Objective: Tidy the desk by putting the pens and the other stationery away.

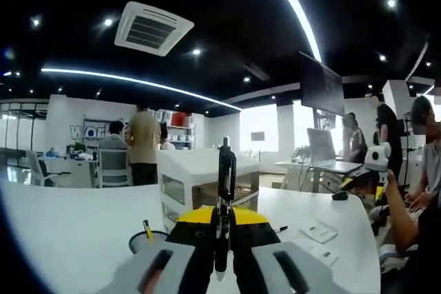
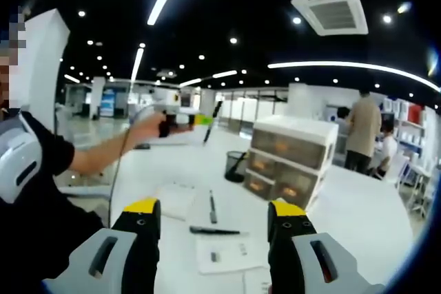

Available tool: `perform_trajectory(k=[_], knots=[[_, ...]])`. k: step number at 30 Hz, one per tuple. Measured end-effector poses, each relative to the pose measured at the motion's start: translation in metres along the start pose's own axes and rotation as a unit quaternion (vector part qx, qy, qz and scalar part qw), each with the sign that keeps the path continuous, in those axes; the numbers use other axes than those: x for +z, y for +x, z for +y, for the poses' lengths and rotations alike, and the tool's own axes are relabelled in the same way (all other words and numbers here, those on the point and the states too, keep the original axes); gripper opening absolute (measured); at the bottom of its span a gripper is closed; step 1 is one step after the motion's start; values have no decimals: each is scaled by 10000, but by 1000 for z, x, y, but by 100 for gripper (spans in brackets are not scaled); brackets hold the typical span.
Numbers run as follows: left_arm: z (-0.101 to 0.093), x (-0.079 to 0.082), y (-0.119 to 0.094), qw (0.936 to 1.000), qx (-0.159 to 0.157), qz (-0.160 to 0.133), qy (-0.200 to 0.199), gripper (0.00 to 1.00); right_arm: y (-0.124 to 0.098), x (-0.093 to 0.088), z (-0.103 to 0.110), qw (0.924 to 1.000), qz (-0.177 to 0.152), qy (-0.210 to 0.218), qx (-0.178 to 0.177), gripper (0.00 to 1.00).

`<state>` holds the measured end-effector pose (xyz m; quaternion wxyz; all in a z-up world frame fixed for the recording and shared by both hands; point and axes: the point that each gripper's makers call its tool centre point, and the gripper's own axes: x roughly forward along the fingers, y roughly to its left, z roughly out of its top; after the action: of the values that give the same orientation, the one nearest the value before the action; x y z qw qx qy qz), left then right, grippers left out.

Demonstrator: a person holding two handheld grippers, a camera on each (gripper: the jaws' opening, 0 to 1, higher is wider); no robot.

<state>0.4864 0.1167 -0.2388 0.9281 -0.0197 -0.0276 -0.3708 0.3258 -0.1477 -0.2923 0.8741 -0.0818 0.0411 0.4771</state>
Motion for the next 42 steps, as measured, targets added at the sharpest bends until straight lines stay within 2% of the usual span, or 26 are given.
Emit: perform_trajectory(k=[15, 20, 22, 24, 32, 35, 42], knots=[[69, -8, 37, 9959, 893, -29, -133, 8, -2, 1, -2, 10000, -30, 15, -58, 59], [83, -12, 49, 9944, 1054, -39, -4, 8, -4, 0, -3, 10000, -34, 28, -81, 59], [91, -10, 52, 9938, 1090, -186, -73, 8, -5, 0, -4, 9999, -39, 30, -88, 59], [86, -13, 52, 9930, 1158, -219, -112, 8, -5, 0, -4, 9999, -43, 32, -92, 59], [94, -36, 57, 9914, 1285, -101, -240, 8, -6, 1, -5, 9999, -54, 43, -106, 59], [90, -38, 58, 9916, 1213, -217, -393, 8, -6, 1, -6, 9999, -55, 45, -108, 59], [87, -45, 58, 9906, 1295, -199, -386, 8, -6, 1, -6, 9999, -57, 45, -112, 59]])
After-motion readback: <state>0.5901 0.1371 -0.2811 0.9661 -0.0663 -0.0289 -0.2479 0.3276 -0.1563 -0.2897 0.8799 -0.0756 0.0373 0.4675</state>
